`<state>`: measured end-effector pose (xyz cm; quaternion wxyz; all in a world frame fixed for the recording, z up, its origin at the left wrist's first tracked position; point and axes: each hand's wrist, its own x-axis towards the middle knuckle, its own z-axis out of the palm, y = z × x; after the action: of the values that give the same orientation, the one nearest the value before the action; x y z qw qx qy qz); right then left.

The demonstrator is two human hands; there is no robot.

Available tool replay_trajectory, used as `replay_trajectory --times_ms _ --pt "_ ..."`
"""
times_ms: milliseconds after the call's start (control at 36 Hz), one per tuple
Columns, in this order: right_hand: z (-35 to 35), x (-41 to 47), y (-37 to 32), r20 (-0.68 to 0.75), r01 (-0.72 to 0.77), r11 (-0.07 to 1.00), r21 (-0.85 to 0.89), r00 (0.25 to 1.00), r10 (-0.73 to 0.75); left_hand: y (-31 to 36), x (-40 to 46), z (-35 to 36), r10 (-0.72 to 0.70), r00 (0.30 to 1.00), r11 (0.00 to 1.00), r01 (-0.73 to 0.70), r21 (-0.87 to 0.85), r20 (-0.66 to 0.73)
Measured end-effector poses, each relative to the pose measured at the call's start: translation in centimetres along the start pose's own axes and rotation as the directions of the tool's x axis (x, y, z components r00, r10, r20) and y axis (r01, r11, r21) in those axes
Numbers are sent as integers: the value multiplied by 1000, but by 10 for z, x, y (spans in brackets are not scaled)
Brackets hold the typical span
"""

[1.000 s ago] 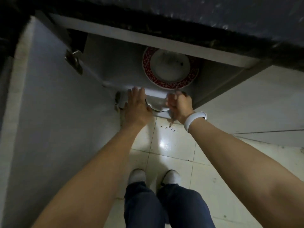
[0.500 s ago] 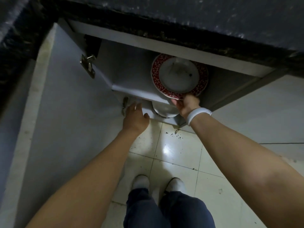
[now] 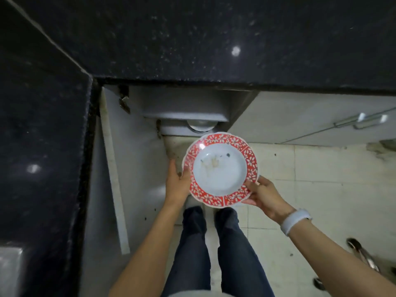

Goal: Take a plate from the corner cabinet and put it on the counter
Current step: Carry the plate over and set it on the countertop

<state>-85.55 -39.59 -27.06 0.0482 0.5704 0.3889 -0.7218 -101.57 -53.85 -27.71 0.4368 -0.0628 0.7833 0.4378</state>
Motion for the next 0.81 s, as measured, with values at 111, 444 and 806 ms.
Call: replay_trajectory --times_ms 111,444,806 --pt "-38 -54 -12 37 34 999 -30 999 -33 38 -37 6 77 978 995 -86 40 194" --pt "-144 -146 -53 -199 231 971 -58 951 -238 141 -115 103 361 796 786 -540 301 486" --pt "-358 -172 -144 -434 393 914 -97 810 -394 255 -168 329 457 712 621 -684 382 533"
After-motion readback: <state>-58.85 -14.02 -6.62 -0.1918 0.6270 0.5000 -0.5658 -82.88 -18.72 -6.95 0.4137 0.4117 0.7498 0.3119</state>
